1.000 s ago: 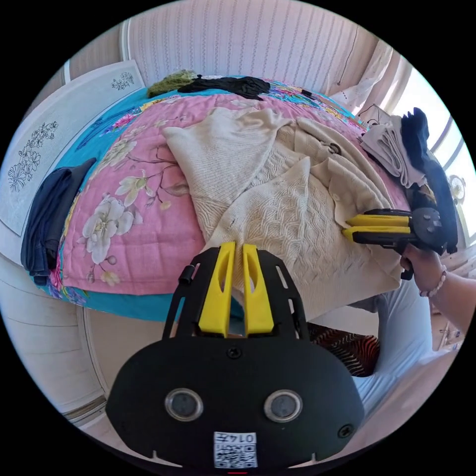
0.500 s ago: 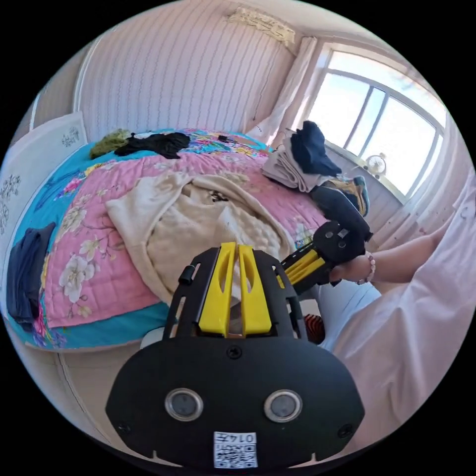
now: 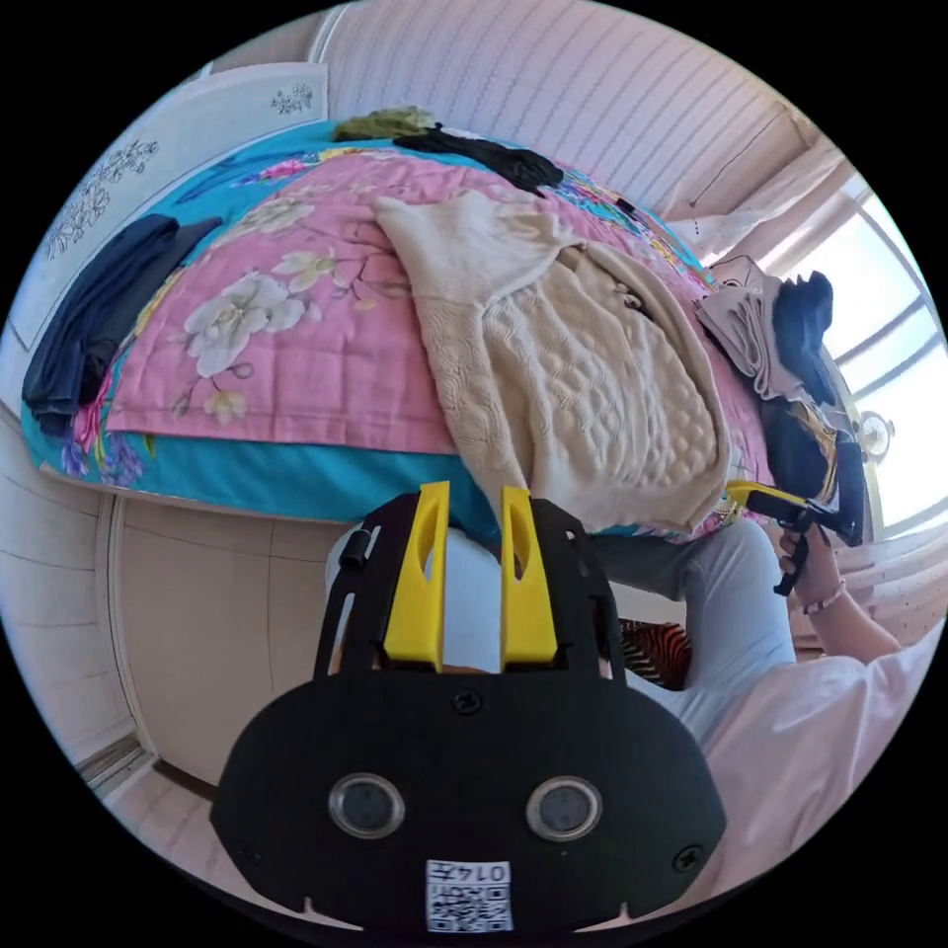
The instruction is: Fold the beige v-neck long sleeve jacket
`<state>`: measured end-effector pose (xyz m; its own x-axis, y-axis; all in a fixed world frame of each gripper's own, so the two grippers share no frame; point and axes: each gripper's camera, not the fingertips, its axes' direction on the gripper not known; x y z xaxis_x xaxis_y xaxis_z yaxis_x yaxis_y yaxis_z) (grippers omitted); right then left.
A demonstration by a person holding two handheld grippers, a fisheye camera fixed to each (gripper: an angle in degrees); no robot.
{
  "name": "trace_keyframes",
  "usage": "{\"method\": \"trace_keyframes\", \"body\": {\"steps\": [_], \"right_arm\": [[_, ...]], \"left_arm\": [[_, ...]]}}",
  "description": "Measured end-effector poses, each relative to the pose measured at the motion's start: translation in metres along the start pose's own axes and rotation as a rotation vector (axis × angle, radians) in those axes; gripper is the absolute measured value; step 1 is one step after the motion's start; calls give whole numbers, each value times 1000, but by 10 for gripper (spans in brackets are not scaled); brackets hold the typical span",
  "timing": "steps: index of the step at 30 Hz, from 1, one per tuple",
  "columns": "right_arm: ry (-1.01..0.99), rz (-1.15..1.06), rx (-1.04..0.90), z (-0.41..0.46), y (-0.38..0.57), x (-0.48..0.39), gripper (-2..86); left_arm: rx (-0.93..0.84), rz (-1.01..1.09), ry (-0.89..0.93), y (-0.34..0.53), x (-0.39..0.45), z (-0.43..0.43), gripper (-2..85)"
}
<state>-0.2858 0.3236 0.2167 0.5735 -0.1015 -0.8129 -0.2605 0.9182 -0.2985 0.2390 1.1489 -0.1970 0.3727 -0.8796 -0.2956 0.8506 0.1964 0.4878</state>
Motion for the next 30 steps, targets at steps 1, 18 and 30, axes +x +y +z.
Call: {"method": "trace_keyframes", "body": {"steps": [1, 18, 30], "right_arm": [[-27, 39, -20, 8, 1, 11, 120], [-239, 199, -15, -23, 89, 143, 13], [-688, -198, 392, -191, 153, 152, 5]], "left_arm": [[-18, -7, 15, -4, -2, 4, 91], [-37, -41, 271, 4, -40, -69, -4], [670, 381, 662, 67, -6, -354, -8]]}}
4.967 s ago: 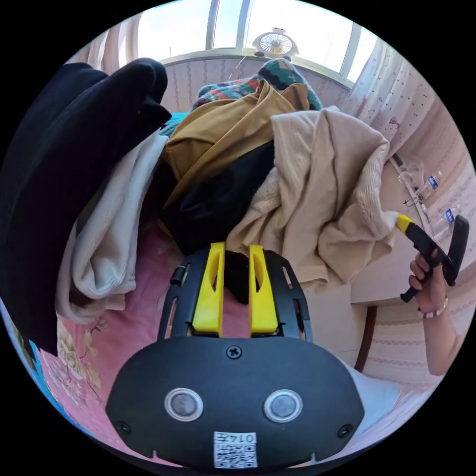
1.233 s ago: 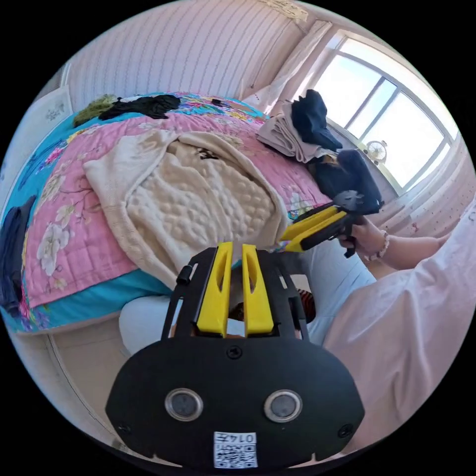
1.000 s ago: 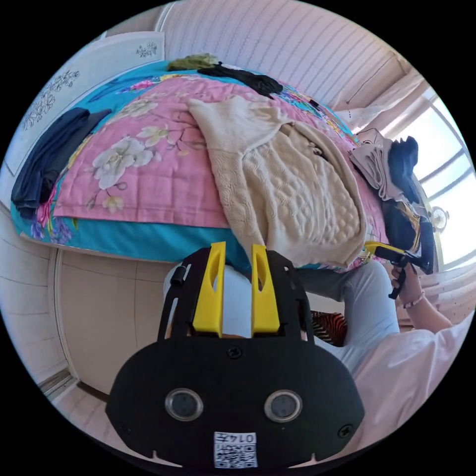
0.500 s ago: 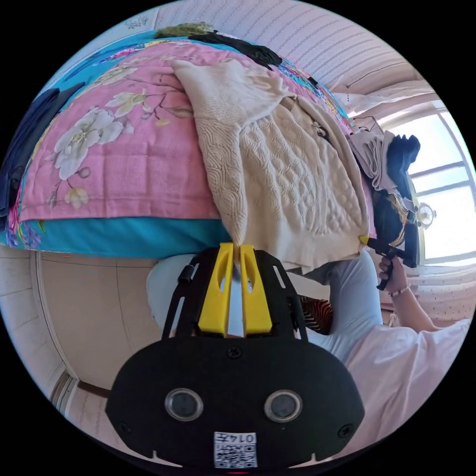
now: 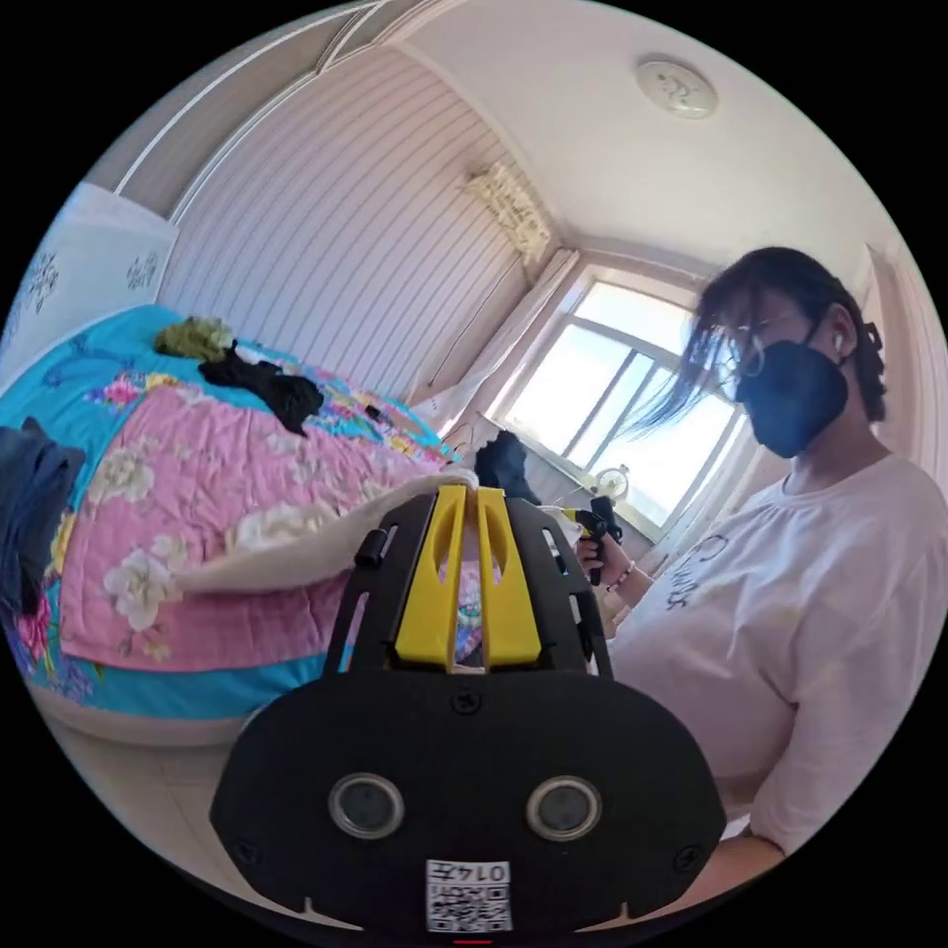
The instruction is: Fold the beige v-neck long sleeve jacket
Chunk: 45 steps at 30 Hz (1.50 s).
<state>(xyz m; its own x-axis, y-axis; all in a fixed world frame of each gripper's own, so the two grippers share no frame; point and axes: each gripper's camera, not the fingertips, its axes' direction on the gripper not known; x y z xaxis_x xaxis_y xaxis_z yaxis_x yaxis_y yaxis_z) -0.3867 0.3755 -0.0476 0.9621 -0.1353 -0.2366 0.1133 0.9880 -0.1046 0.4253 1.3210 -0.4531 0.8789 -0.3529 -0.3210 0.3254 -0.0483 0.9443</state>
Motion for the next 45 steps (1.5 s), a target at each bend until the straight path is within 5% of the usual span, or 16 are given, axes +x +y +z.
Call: {"method": "trace_keyframes", "body": {"steps": [5, 8, 11, 15, 19, 24, 31, 36, 41, 45], "right_arm": [[-146, -372, 107, -71, -52, -106, 2], [-16, -387, 14, -67, -109, -113, 0], [50, -320, -11, -54, -170, -79, 0], [-11, -248, 209, -95, -252, -73, 0], [169, -498, 310, -127, -317, -161, 1], [346, -541, 163, -81, -312, -167, 1], [395, -77, -123, 34, -202, 35, 1], [329, 274, -243, 97, -58, 133, 0], [324, 460, -241, 129, 2, 156, 0], [321, 369, -250, 136, -24, 123, 0]], "left_arm": [[86, 86, -70, -93, 37, -47, -8], [3, 42, -127, -147, 11, -9, -9], [9, -63, 20, -211, -18, 39, -10], [187, 117, -153, -323, 24, 47, -9], [205, 208, -275, -359, 49, 54, -8], [25, 57, -392, -301, -34, 102, -7], [-290, -251, -438, -108, -177, 176, -6], [-714, -388, -573, 91, -228, 207, -8], [-624, -444, -523, 133, -231, 203, -10], [-584, -362, -494, 121, -214, 190, -10]]}}
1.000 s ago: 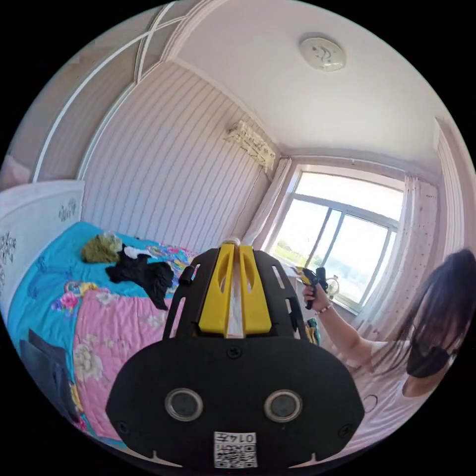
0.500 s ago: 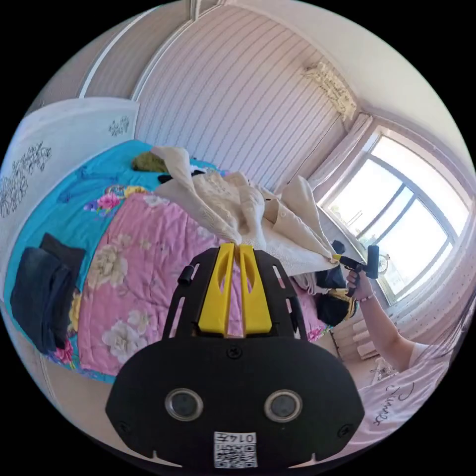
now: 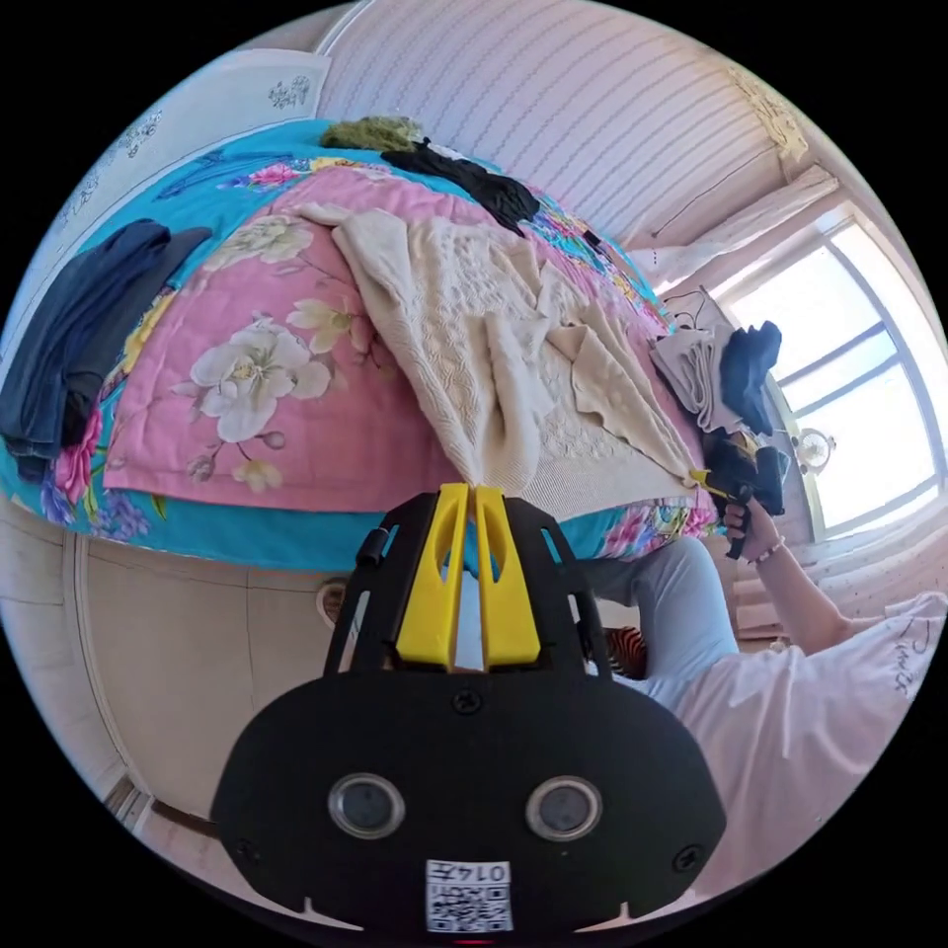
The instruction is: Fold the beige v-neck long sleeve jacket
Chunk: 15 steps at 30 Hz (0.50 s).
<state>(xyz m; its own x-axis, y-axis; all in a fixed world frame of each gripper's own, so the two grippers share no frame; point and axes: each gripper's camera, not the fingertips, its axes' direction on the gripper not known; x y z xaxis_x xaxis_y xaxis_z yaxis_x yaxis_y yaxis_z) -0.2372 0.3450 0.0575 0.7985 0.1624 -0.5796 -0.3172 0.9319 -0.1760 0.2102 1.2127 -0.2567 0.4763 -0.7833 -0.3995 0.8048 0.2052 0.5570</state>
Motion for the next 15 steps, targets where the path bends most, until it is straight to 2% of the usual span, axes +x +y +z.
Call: {"method": "trace_keyframes", "body": {"steps": [4, 7, 9, 11, 15], "right_arm": [[66, -101, -176, 20, 2, -40, 0], [171, -64, -253, 53, 3, -48, 1], [244, -64, -232, 59, 1, -62, 3], [387, -120, -157, 60, -4, -96, 11], [452, -349, -95, 93, -26, -167, 55]], "left_arm": [[-70, 48, -62, 21, 1, 16, -10], [-137, 47, -209, 35, 7, 43, -9], [-131, 98, -347, 39, 23, 45, -8], [-92, 190, -336, 38, 43, 44, -6], [-29, 303, -258, 10, 90, 76, 28]]}}
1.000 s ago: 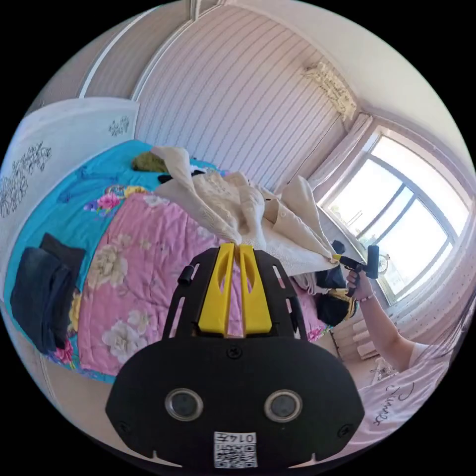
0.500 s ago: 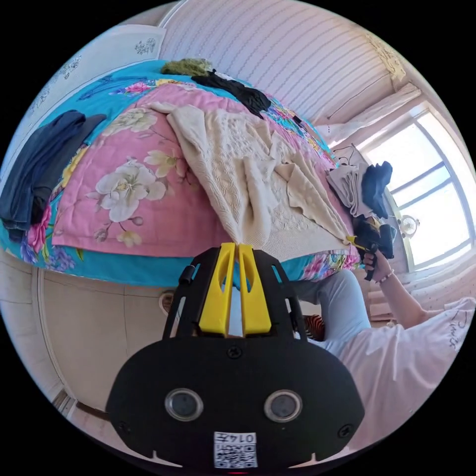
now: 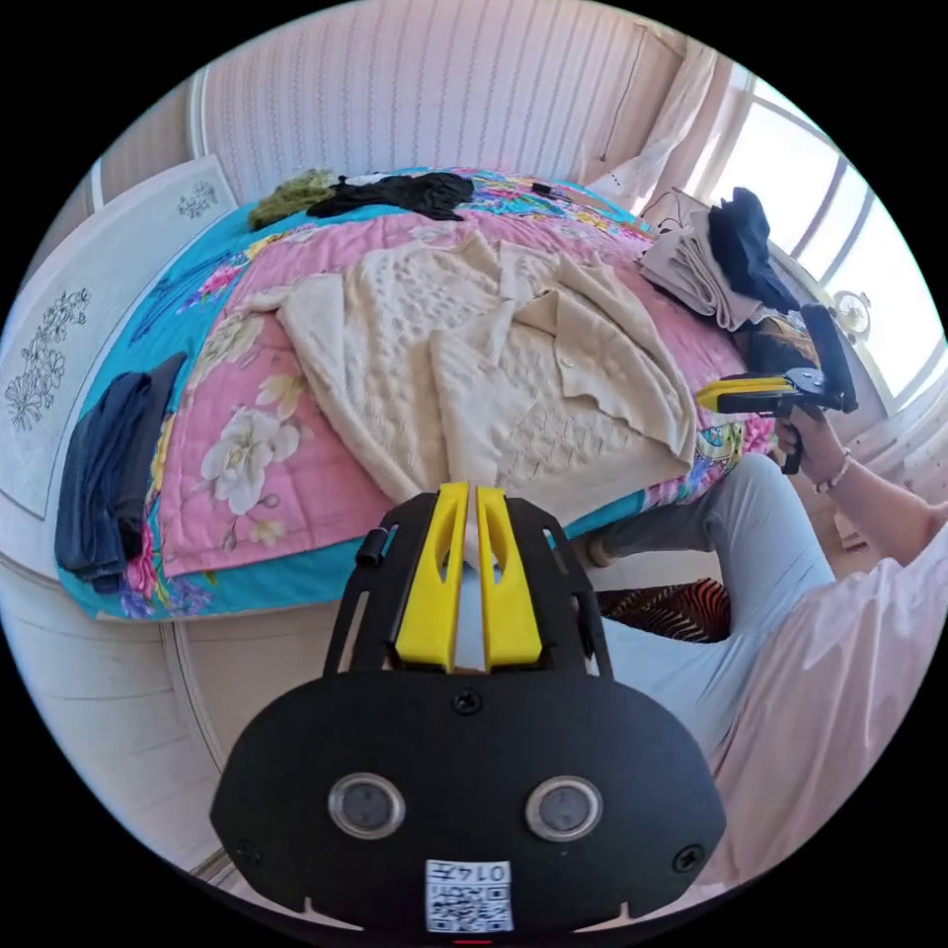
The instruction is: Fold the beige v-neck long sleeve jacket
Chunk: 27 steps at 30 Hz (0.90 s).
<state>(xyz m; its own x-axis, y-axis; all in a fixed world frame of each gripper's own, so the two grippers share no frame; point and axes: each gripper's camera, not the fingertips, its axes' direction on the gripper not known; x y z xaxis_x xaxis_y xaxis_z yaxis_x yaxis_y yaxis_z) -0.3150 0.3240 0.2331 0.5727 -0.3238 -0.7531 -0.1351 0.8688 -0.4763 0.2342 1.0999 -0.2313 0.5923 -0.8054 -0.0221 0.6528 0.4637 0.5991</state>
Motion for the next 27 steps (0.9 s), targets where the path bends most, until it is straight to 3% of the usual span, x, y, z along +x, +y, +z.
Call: {"method": "trace_keyframes", "body": {"steps": [5, 11, 15, 22, 27], "right_arm": [[27, -183, -9, 51, -83, -84, 84], [117, -139, -120, 108, -127, -107, 64], [48, -98, -111, 98, -136, -109, 22], [-123, -311, -98, 74, -117, -151, 2], [-58, -400, -164, 97, -104, -171, 2]], "left_arm": [[-37, 38, -31, -50, 30, 67, 61], [-163, -92, 80, -66, 13, 131, 44], [-126, -71, 149, -55, 4, 118, 5], [23, -11, 295, -6, 19, 64, -6], [41, 109, 379, 11, 50, 59, -6]]}}
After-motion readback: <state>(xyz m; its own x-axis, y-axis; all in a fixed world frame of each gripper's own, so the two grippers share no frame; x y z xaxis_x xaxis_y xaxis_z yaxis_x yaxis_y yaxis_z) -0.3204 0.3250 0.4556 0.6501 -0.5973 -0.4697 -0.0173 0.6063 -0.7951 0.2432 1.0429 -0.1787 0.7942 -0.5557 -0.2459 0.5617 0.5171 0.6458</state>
